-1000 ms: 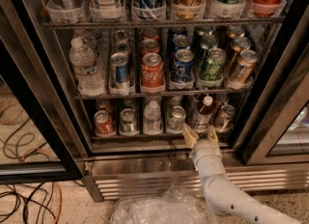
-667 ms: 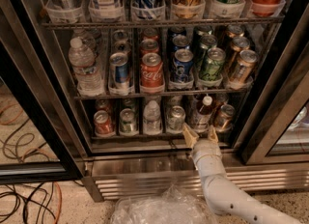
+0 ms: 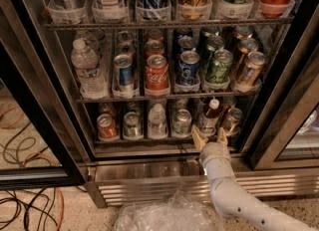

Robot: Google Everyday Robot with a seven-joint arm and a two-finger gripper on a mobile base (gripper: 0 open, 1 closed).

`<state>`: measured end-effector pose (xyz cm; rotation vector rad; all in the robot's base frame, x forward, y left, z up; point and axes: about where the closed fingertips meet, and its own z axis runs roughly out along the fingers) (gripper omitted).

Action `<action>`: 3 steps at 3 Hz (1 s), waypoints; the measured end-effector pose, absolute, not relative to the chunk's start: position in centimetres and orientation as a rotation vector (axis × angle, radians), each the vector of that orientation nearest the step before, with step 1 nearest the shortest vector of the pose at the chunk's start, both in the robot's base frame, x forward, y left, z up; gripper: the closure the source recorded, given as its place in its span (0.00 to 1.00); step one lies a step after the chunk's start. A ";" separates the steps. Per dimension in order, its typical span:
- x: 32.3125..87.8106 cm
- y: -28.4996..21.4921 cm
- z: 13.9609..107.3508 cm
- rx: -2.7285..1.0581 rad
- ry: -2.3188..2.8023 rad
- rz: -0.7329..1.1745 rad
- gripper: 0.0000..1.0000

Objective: Pick blue plastic bottle from bottom shelf of fridge

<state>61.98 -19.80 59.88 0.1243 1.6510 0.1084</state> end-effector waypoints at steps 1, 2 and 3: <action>62.7 -20.0 59.7 0.104 1.638 0.099 0.30; 63.7 -19.7 59.6 0.073 1.622 0.098 0.30; 64.5 -19.4 59.2 0.049 1.615 0.097 0.30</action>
Offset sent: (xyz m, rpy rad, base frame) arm 0.0268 0.0044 -0.0051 -0.0617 -0.0522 0.0469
